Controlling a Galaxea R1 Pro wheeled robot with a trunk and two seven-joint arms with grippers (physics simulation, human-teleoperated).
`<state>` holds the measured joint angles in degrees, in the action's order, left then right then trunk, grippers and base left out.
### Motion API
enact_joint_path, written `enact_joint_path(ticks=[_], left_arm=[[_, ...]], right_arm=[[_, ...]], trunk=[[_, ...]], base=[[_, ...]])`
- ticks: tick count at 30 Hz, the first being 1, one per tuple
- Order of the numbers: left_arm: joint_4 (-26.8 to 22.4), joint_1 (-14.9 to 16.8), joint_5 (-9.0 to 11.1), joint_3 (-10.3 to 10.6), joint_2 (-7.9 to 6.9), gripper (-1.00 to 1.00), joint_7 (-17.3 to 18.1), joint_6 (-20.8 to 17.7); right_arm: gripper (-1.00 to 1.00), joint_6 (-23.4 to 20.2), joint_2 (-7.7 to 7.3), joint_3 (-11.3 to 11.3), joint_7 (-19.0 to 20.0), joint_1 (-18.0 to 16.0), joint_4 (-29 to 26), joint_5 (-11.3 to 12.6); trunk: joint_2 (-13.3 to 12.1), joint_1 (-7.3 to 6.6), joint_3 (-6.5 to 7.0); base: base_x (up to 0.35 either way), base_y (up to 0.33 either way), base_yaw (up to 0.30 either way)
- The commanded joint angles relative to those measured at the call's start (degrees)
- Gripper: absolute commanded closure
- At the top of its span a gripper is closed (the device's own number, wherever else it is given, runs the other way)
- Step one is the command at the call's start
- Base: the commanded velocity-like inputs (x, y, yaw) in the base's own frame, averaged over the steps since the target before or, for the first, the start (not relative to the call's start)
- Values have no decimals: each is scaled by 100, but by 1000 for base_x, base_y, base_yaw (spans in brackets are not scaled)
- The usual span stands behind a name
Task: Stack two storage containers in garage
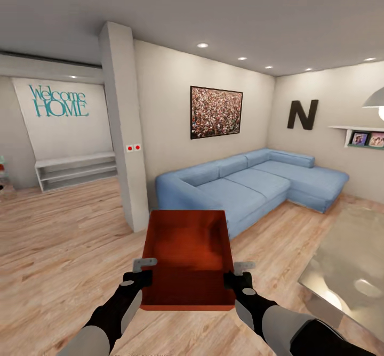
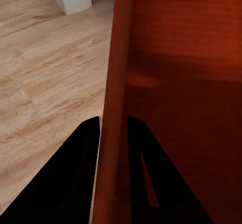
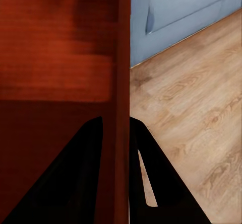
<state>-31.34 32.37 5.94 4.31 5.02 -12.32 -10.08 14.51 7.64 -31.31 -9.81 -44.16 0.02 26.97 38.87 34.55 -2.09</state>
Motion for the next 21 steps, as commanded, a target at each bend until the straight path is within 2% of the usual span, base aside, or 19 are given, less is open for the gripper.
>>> enact_joint_path(ticks=[1, 21], left_arm=[[-12, 6, -23, -194, -54, 100, -95, -44], [-21, 6, -23, -194, -54, 100, -95, -46]], right_arm=[[100, 30, -25, 116, -21, -5, -2, 71], [100, 31, -25, 116, -21, -5, -2, 71]], trunk=[[10, 2, -10], [10, 2, -10]], base=[[0, 0, 274], [0, 0, 274]])
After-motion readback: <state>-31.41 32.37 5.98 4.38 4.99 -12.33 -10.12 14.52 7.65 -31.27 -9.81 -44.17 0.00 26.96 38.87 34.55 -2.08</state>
